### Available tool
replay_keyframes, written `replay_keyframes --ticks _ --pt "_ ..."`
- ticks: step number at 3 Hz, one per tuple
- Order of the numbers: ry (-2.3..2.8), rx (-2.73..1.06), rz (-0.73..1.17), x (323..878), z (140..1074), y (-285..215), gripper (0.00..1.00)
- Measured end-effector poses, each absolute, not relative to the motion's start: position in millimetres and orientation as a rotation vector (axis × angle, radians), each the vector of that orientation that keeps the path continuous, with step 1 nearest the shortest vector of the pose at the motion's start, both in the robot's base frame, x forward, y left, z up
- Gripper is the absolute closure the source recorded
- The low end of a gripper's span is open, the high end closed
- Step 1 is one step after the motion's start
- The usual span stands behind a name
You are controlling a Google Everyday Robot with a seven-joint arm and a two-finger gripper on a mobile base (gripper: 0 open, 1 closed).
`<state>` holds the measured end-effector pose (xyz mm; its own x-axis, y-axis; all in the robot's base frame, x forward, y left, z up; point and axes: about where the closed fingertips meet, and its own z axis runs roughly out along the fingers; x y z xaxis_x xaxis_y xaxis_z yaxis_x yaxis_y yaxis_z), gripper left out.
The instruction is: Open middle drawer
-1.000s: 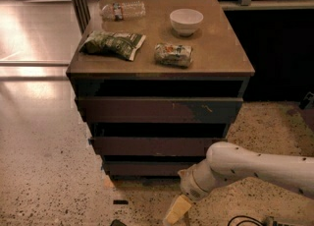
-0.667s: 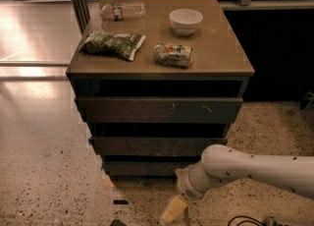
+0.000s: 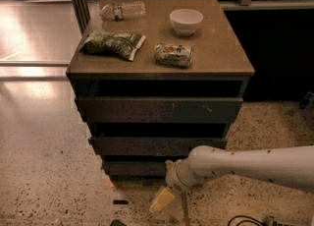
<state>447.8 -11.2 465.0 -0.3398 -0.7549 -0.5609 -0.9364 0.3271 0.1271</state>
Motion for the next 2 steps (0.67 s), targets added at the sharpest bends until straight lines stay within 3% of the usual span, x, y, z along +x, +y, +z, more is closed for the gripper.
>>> replay_keyframes --ticks 2 --pt "2.066 -1.598 0.388 523.8 511.5 -8.0 0.00"
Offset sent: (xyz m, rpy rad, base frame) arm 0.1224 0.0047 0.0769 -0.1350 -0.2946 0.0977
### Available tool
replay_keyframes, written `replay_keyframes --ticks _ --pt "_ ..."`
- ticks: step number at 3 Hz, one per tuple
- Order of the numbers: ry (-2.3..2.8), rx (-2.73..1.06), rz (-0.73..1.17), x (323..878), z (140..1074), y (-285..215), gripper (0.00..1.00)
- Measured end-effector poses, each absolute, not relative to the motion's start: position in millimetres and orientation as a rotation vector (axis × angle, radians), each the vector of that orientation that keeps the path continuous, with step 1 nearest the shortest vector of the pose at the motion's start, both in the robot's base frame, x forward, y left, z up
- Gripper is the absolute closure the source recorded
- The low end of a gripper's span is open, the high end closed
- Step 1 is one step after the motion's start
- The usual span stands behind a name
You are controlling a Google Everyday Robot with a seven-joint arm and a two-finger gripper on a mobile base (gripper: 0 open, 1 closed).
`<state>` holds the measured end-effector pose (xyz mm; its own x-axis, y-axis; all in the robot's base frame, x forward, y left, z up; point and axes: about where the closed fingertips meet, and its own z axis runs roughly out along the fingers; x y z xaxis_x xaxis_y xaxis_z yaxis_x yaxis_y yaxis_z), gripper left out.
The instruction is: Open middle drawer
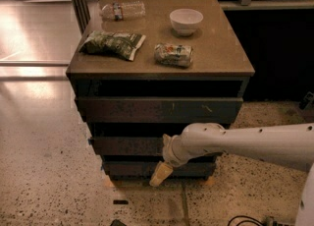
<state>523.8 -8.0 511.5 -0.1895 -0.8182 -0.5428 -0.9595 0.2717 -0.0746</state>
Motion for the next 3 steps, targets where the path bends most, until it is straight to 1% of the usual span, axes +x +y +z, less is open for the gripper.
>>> replay_keyframes --ticks 1,2,3 --pt "2.066 -1.598 0.388 523.8 511.4 -8.0 0.00" --pt "2.119 -1.580 0.344 536.1 486.8 -15.5 0.00" --pt "2.265 -1.554 0.288 559.8 426.6 -34.9 0.00"
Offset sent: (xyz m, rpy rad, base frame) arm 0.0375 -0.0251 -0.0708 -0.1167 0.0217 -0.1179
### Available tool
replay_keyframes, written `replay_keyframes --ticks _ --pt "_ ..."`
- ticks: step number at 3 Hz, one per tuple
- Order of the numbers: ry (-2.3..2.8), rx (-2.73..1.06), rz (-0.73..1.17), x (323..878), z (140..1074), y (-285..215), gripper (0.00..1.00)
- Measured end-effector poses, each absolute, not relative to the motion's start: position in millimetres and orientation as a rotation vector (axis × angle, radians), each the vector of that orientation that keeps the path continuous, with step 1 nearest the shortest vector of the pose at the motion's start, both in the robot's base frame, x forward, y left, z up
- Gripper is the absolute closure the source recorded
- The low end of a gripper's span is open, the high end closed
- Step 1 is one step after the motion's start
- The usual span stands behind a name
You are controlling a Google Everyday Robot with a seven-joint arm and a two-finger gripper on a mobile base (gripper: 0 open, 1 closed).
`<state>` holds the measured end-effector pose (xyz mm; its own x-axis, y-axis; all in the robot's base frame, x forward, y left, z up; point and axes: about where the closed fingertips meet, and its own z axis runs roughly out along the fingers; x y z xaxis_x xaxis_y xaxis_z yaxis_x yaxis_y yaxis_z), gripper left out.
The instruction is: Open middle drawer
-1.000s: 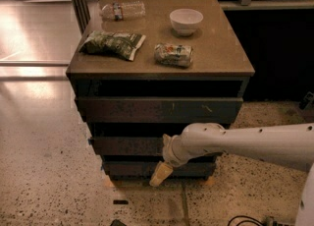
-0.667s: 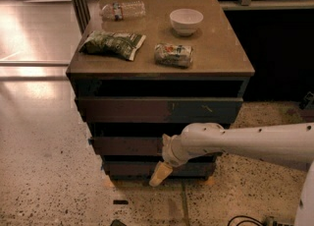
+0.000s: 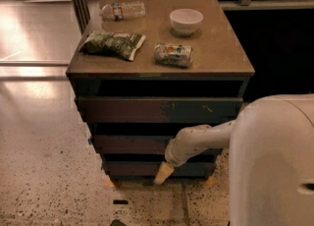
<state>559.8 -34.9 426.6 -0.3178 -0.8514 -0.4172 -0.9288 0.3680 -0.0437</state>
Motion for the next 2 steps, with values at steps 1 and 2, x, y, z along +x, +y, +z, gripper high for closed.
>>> replay_keyframes --ticks 1,2 --pt "2.259 -1.555 0.280 562.9 425.9 -33.3 0.00" --pt "2.174 -1.565 0.211 594.0 445.2 -24.0 0.00"
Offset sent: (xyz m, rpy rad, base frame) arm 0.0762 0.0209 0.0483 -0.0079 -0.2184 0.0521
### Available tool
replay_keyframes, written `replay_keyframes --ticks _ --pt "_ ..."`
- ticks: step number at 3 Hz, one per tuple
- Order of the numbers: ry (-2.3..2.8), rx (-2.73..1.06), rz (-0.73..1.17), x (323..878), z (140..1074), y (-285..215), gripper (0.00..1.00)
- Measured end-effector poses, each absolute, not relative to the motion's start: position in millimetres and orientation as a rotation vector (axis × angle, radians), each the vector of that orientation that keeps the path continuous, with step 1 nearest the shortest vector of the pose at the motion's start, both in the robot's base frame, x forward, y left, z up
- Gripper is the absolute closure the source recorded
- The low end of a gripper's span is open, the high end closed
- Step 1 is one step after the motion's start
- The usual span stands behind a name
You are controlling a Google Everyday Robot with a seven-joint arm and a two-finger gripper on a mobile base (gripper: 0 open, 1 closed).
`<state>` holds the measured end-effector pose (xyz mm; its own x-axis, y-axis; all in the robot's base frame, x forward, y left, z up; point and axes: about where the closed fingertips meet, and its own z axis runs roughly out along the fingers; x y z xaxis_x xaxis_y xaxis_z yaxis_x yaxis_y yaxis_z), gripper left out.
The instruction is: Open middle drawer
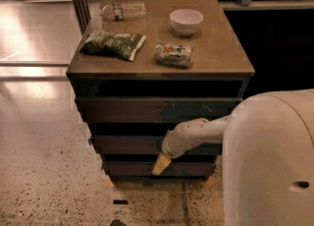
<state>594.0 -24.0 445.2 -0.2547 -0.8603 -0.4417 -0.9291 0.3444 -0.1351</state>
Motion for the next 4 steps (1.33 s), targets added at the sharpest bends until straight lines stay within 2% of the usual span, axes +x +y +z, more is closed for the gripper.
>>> replay_keyframes --ticks 2,3,4 --pt "2.188 -1.552 0.213 599.1 432.7 -27.7 0.00" --pt "2.241 -1.496 0.199 628.4 402.7 -39.7 0.00" --pt "2.241 -1.496 0.199 628.4 402.7 -39.7 0.00"
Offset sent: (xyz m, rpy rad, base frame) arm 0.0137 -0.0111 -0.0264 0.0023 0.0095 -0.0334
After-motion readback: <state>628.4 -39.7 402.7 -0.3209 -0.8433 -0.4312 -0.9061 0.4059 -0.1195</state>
